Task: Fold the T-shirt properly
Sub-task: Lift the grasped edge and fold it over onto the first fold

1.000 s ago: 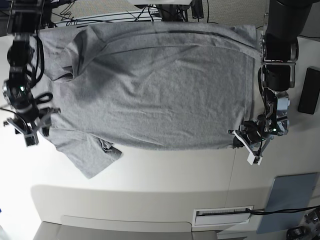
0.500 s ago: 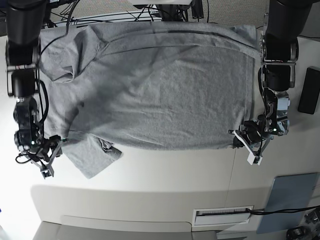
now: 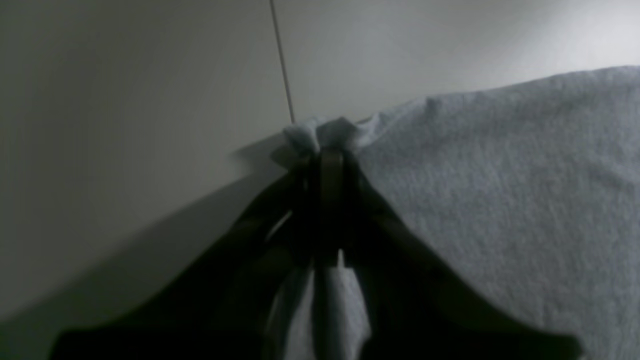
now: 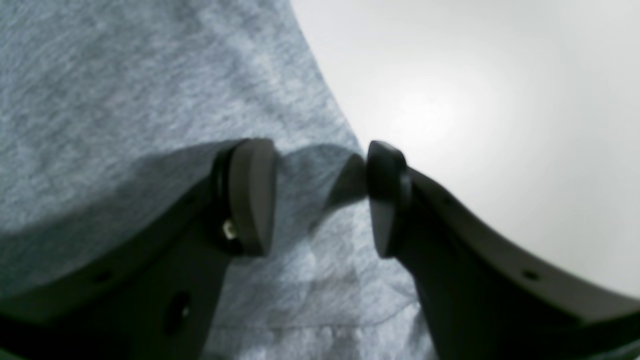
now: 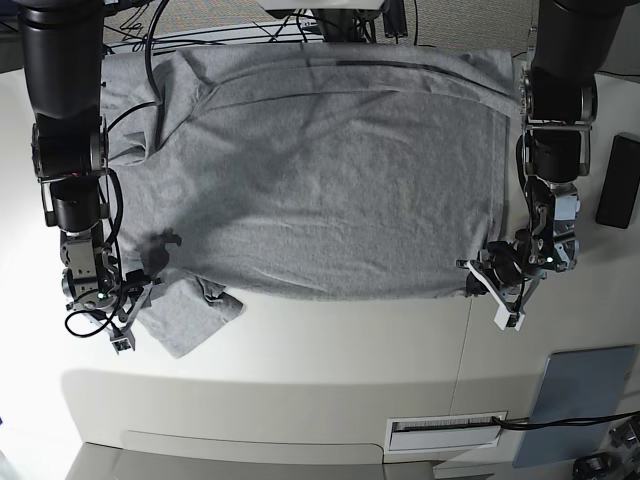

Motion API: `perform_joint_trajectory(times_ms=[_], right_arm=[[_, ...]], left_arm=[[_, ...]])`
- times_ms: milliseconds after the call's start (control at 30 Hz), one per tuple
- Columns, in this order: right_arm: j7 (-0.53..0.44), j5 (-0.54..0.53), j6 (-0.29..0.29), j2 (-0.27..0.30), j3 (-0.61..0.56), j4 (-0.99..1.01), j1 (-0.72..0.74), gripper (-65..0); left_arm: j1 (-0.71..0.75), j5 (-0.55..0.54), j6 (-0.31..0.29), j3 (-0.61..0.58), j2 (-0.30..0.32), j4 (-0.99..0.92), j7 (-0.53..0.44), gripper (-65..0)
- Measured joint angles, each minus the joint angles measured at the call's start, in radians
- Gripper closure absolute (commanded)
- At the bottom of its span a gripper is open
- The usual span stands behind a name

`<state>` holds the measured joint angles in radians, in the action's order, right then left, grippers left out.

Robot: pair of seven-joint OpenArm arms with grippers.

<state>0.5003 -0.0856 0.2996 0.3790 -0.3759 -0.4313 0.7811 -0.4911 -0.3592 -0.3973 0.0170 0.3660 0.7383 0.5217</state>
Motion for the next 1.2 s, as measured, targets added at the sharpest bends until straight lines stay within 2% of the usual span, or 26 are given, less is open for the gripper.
perform_joint_trajectory(times_ms=[167,367,467,600,700,767,967,1167,1200], right_arm=[[0.034,-0.002,-0.009,0.0,0.0,-0.001,0.0,-27.8],[0.017,-0.017,-0.026,0.0,0.002,-0.009,-0.029,-7.7],[0.014,-0.017,-0.027,-0.001,0.002,-0.013,-0.039,-0.4],[-0.009,0.023,-0.033,-0.003,0.003,-0.013,-0.042,0.0],[-0.029,0.038,-0.103,-0.003,0.003,-0.026,-0.052,0.0],[0.003,0.049,-0.142,-0.003,0.002,-0.06,-0.064,0.0],[0.121,0.075,-0.171,0.011,0.002,-0.281,-0.105,0.0],[0.182,0.079,-0.211,0.073,-0.002,-0.574,-0.253,0.0],[0.196,0.082,-0.223,0.087,-0.003,-0.615,-0.281,0.0]], left_arm=[[0.0,0.0,0.0,0.0,0.0,0.0,0.0,0.0],[0.0,0.0,0.0,0.0,0.0,0.0,0.0,0.0],[0.0,0.0,0.0,0.0,0.0,0.0,-0.001,0.0],[0.0,0.0,0.0,0.0,0.0,0.0,-0.003,0.0],[0.0,-0.004,0.0,0.0,0.0,0.0,-0.004,0.0],[0.001,-0.005,-0.021,0.0,0.0,0.0,-0.007,0.0],[0.026,-0.027,-0.031,-0.002,0.0,0.054,0.024,0.0],[0.101,-0.022,-0.029,-0.003,0.0,0.176,0.038,0.0],[0.12,-0.019,-0.014,-0.003,-0.001,0.205,0.039,0.0]])
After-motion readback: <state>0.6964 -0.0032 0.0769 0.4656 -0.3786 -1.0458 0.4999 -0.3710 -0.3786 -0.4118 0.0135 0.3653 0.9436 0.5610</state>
